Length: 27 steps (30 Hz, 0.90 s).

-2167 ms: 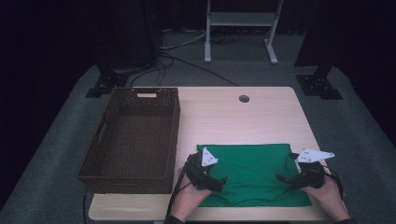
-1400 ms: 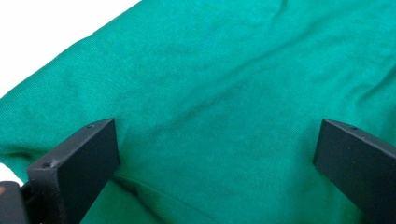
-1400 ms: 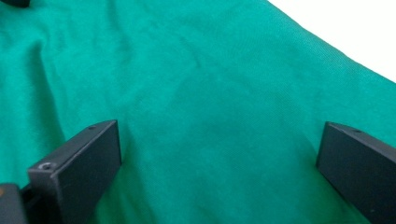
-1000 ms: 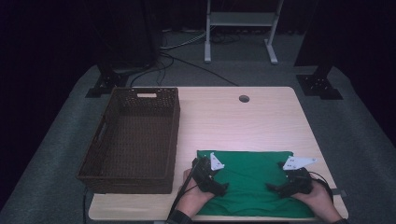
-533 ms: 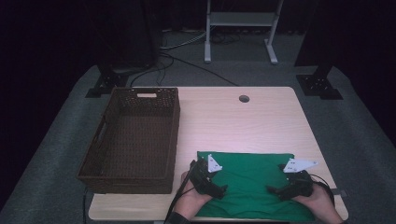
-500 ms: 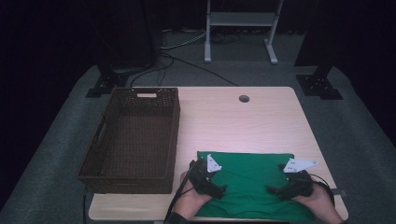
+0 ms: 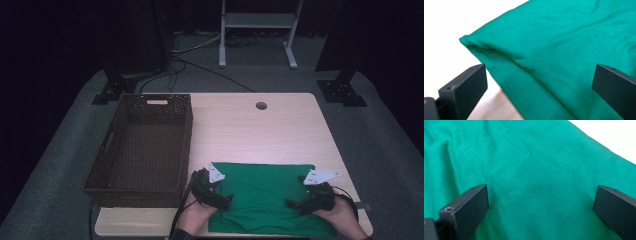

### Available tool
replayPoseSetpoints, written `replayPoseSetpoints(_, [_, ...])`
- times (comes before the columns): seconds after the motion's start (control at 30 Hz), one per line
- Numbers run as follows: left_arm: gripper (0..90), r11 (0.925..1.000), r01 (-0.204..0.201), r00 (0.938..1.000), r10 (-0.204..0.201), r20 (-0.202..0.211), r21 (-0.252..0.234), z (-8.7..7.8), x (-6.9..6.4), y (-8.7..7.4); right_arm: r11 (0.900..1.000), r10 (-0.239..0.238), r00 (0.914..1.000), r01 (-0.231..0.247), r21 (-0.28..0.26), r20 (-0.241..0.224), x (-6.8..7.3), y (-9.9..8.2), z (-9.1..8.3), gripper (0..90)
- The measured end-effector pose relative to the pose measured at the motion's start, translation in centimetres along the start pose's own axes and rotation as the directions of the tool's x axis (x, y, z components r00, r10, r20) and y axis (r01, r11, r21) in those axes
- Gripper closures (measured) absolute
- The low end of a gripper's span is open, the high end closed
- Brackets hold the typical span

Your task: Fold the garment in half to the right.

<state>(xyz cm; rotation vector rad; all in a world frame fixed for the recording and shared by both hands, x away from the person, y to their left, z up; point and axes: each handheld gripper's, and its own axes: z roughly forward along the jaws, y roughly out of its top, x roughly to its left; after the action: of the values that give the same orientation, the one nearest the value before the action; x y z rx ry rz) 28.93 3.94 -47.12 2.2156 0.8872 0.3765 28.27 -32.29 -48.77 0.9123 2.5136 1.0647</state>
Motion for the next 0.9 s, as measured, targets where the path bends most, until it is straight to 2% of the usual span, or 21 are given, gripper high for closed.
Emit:
replayPoseSetpoints(0.17, [0.0, 1.0000, -0.006, 0.9991, 0.006, -0.042, 0.006, 0.29, 0.32, -0.09, 1.0000, 0.000, 1.0000, 0.000, 0.000, -0.001, -0.01, 0.00, 0.00, 0.0])
replayPoseSetpoints(0.23, [4.1, 1.0000, -0.006, 0.9980, 0.006, -0.063, -0.006, 0.30, 0.39, -0.15, 1.0000, 0.000, 1.0000, 0.000, 0.000, -0.001, -0.01, 0.00, 0.00, 0.0])
replayPoseSetpoints(0.4, [12.5, 1.0000, 0.003, 0.9981, -0.003, -0.062, -0.001, 0.16, 0.56, -0.27, 1.0000, 0.000, 1.0000, 0.000, 0.000, -0.001, 0.00, 0.00, 0.01, 0.0])
replayPoseSetpoints(0.53, [20.9, 0.9996, 0.024, 0.9989, -0.024, -0.039, 0.016, 0.10, 0.64, -0.37, 1.0000, -0.001, 1.0000, 0.001, 0.000, -0.001, -0.02, 0.00, 0.00, 0.0])
replayPoseSetpoints(0.7, [26.2, 0.9984, 0.046, 0.9988, -0.045, -0.018, 0.034, -0.11, 0.53, -0.34, 1.0000, -0.003, 1.0000, 0.003, 0.000, -0.003, -0.04, 0.01, 0.01, 0.0])
replayPoseSetpoints(0.9, [46.8, 0.9991, 0.027, 0.9994, -0.028, 0.022, 0.032, -0.31, 0.07, -0.19, 1.0000, -0.005, 1.0000, 0.005, 0.000, -0.004, -0.06, 0.01, 0.03, 0.0])
